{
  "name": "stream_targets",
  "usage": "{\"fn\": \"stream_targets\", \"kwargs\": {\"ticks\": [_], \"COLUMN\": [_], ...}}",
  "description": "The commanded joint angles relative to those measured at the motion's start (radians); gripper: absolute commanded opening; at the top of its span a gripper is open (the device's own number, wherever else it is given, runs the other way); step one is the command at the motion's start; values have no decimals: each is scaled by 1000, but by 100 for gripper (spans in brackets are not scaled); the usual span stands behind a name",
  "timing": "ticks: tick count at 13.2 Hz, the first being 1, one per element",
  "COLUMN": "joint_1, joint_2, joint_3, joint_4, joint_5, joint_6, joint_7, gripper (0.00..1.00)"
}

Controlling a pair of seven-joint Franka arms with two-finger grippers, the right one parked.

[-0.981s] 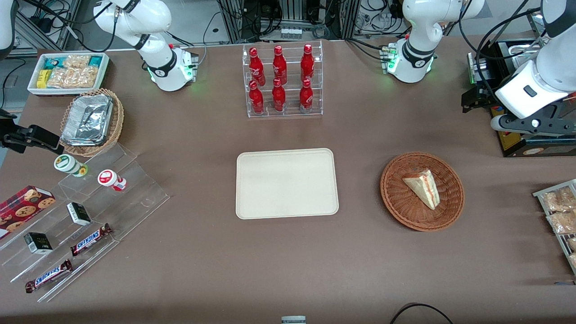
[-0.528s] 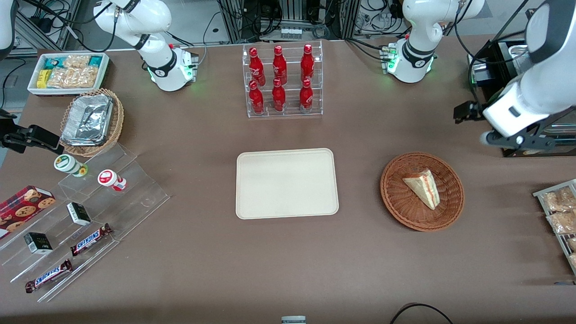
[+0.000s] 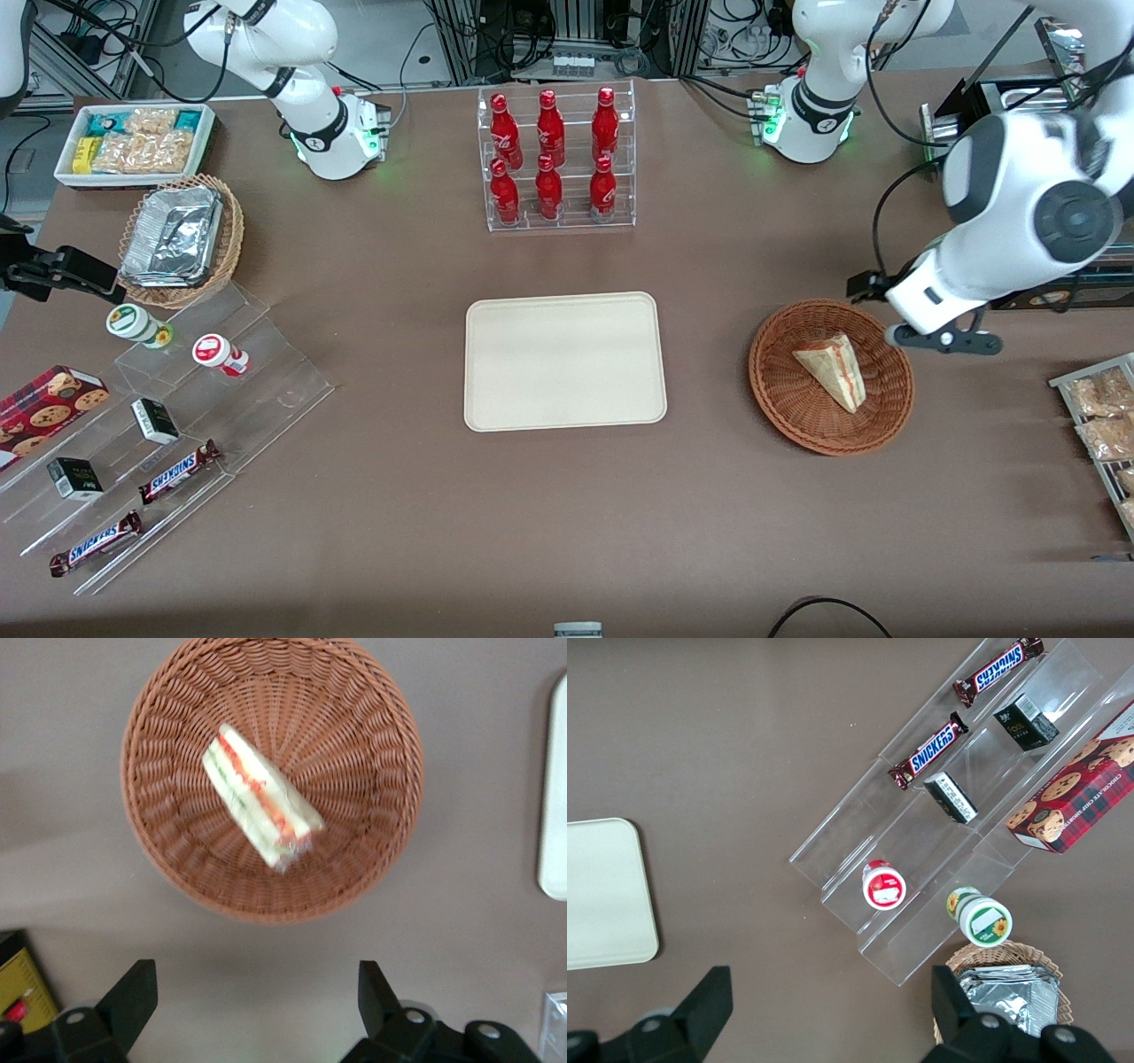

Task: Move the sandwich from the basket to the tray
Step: 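Move the left gripper over the sandwich in the wicker basket, then lower the left gripper and close it on the wrapped sandwich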

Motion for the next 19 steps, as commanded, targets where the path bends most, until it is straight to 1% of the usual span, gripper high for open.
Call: {"fn": "stream_targets", "kwargs": {"ticks": [1, 3, 4, 7, 9, 11, 12, 16, 19], "joint_1": [-4, -4, -4, -13, -13, -13, -13, -12, -10], "joint_2": [-14, 0, 8, 31, 34, 37, 46, 92, 139], "joint_3": [7, 7, 7, 7, 5, 5, 5, 5, 7], "joint_4": [-137, -163, -165, -180, -215, -235, -240, -241, -241], "joint_5": [-11, -11, -12, -9, -9, -11, -11, -11, -9], "joint_6": [185, 254, 271, 337, 428, 495, 514, 531, 575], "joint_7": [-57, -106, -159, -371, -606, -738, -775, -786, -786], "gripper": [100, 100, 100, 100, 100, 100, 100, 100, 100]}}
